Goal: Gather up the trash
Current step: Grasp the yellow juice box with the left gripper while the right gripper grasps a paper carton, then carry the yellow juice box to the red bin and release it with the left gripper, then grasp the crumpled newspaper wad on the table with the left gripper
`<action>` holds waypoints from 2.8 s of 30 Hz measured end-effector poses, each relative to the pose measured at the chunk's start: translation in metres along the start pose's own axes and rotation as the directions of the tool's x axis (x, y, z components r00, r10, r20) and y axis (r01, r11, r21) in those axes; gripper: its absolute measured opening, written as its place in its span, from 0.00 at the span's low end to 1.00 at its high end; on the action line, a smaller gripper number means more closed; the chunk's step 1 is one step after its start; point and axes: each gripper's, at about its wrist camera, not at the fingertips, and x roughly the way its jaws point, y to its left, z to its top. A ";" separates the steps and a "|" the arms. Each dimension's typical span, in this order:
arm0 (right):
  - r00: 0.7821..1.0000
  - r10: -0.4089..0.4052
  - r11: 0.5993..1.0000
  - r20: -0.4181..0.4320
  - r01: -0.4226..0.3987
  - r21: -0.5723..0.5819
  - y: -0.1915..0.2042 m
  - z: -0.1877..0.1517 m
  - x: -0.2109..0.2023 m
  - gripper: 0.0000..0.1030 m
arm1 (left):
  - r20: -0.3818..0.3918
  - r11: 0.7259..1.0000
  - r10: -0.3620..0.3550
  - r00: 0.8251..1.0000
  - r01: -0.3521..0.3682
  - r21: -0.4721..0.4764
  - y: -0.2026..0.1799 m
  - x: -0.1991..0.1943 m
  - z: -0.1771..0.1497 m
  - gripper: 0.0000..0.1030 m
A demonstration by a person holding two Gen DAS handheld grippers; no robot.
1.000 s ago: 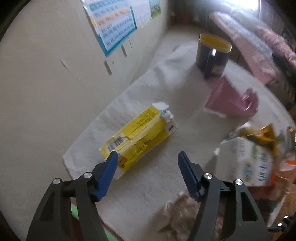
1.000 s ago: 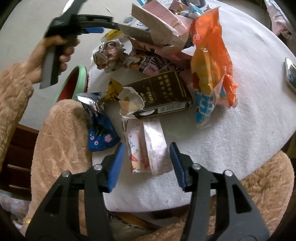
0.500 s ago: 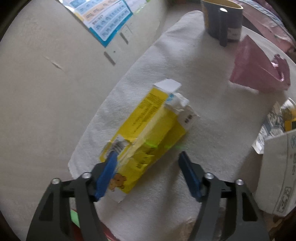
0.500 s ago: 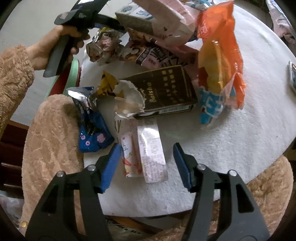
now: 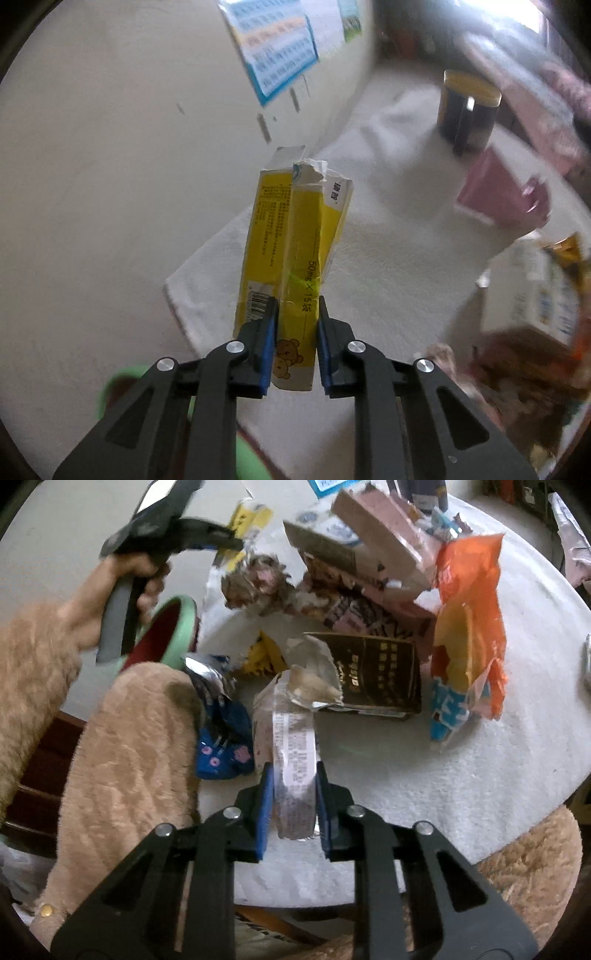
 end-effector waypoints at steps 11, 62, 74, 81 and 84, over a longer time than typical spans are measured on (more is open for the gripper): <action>0.983 0.051 0.998 0.177 -0.043 -0.050 0.030 0.021 -0.064 0.21 | 0.208 0.956 -0.155 0.966 0.199 -0.213 0.032 -0.114 -0.075 0.17; 0.969 -0.108 0.972 0.222 0.149 -0.180 0.101 0.129 -0.007 0.43 | 0.085 0.800 -0.079 0.993 0.114 -0.589 0.136 -0.073 -0.223 0.45; 0.855 -0.433 0.882 0.287 0.467 -0.062 -0.004 0.112 -0.027 0.50 | 0.116 0.851 -0.096 0.989 0.142 -0.506 0.101 -0.095 -0.204 0.45; 0.880 -0.381 0.917 0.282 0.399 -0.007 -0.018 0.101 -0.034 0.18 | 0.122 0.879 -0.141 0.983 0.181 -0.442 0.068 -0.102 -0.190 0.46; 0.884 -0.337 0.936 0.322 0.351 0.017 -0.017 0.098 -0.052 0.17 | 0.132 0.891 -0.181 0.975 0.219 -0.398 0.049 -0.102 -0.175 0.46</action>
